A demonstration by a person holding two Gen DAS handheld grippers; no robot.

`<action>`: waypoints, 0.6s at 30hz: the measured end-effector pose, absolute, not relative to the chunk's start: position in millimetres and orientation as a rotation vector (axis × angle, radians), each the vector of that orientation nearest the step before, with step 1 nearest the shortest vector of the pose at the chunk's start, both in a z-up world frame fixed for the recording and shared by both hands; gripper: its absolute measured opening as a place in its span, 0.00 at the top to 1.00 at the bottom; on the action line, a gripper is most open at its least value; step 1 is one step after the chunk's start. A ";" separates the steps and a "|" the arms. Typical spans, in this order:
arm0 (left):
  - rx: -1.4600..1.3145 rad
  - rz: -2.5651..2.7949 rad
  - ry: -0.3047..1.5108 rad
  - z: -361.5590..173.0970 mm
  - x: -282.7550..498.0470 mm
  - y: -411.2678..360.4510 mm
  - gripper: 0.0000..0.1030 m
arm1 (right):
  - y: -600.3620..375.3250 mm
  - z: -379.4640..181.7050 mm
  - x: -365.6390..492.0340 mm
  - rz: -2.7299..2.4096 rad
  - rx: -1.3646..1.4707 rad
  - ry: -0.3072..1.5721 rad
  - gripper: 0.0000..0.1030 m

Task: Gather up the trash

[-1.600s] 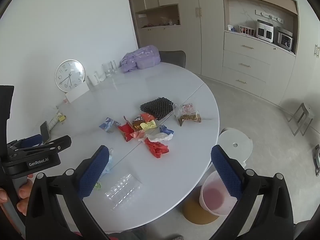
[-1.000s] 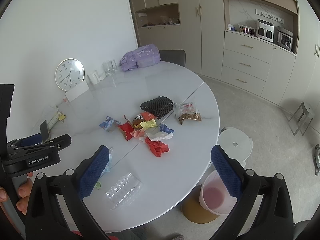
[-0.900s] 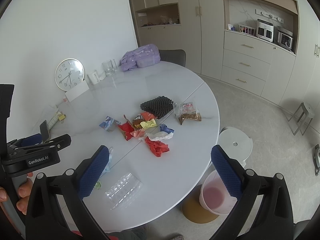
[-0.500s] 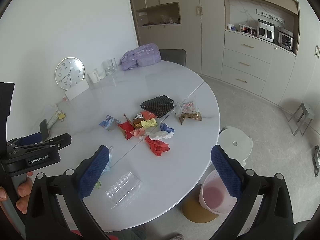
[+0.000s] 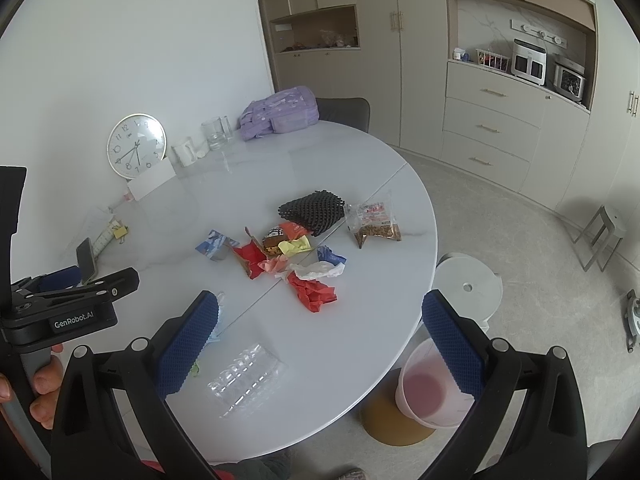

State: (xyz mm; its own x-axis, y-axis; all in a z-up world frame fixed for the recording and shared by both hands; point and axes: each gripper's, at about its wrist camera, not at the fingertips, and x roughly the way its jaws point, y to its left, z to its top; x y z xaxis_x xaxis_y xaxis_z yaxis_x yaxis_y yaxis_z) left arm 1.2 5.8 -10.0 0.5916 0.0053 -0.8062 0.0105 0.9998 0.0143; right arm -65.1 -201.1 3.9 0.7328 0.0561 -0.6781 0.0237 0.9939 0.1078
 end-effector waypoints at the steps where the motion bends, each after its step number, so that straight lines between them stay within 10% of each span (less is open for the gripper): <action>1: 0.017 -0.003 0.940 -11.3 1.6 6.7 0.07 | -200.8 3.8 -64.5 0.016 0.112 0.750 0.02; 18: 0.199 -0.213 1.011 -84.7 36.7 47.0 0.07 | -188.2 -21.3 -48.4 0.017 0.212 0.774 0.02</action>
